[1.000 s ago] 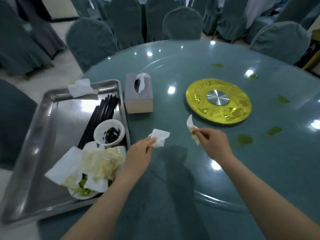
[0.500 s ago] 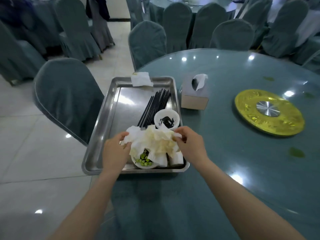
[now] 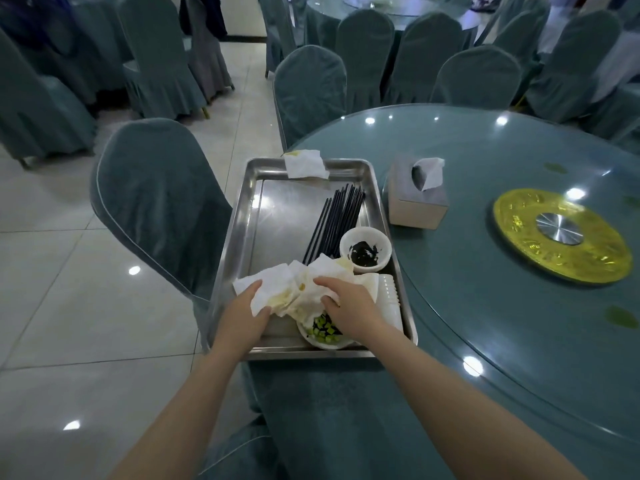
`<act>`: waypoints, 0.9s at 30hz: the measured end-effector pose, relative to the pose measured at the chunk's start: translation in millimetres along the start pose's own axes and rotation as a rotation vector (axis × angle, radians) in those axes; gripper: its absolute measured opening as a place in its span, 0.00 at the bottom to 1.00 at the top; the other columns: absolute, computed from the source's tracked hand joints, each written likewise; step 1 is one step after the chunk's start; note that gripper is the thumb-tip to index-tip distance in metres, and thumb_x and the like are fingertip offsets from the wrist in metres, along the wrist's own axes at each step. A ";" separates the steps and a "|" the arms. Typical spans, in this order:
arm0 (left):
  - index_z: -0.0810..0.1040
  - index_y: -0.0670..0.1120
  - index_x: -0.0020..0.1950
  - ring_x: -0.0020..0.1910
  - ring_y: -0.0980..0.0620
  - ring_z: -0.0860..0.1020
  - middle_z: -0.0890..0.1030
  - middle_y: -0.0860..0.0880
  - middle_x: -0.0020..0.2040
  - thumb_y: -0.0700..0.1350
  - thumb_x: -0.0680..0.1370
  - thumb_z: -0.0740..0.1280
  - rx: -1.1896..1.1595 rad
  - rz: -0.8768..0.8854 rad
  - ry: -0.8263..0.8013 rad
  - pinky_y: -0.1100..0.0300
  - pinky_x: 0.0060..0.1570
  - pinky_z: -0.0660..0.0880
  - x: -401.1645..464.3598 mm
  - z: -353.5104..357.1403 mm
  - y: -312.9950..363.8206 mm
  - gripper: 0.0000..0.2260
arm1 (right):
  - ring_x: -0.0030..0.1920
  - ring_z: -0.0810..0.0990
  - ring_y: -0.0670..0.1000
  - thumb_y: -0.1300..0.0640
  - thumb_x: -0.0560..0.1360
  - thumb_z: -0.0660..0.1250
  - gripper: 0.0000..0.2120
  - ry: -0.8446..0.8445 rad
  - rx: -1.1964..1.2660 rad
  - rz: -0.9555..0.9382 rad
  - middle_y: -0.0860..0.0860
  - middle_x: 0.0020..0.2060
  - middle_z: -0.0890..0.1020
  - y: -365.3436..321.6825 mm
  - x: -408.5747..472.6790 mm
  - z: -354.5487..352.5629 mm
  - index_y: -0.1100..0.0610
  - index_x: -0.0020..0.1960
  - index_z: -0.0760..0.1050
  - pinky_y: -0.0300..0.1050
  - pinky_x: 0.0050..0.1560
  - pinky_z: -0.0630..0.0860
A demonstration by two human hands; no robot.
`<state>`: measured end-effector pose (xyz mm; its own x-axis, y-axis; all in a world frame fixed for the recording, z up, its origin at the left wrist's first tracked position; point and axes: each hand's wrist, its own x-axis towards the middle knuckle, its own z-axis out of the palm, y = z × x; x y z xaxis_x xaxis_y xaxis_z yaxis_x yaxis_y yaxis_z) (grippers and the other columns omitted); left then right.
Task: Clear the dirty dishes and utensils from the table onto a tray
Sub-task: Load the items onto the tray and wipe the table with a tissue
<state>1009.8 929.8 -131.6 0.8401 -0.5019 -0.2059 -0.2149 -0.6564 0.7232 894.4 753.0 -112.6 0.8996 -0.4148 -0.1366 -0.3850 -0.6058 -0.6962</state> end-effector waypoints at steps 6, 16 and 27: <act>0.67 0.50 0.73 0.67 0.50 0.71 0.73 0.51 0.70 0.43 0.79 0.65 -0.117 0.038 0.013 0.53 0.65 0.68 -5.4 1.9 1.4 0.22 | 0.56 0.76 0.42 0.58 0.77 0.62 0.17 0.300 -0.014 -0.021 0.42 0.57 0.80 23.3 -19.4 -32.6 0.46 0.64 0.76 0.24 0.48 0.64; 0.69 0.54 0.71 0.57 0.55 0.75 0.75 0.53 0.67 0.43 0.78 0.65 -0.185 0.049 -0.037 0.56 0.59 0.71 -30.5 29.7 27.1 0.21 | 0.77 0.40 0.55 0.47 0.82 0.51 0.28 -0.066 -0.408 0.541 0.46 0.78 0.43 151.0 -88.7 -67.9 0.47 0.78 0.44 0.64 0.73 0.52; 0.69 0.52 0.70 0.60 0.56 0.72 0.76 0.53 0.65 0.42 0.79 0.64 -0.066 0.148 -0.049 0.58 0.59 0.68 -50.9 61.3 68.6 0.20 | 0.77 0.38 0.49 0.46 0.82 0.49 0.29 -0.122 -0.427 0.485 0.40 0.76 0.38 210.1 -149.2 -71.3 0.43 0.77 0.39 0.68 0.71 0.44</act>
<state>921.8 875.8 -112.0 0.7758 -0.6186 -0.1245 -0.3005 -0.5356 0.7892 664.6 639.2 -188.3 0.6104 -0.6442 -0.4609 -0.7783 -0.5960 -0.1977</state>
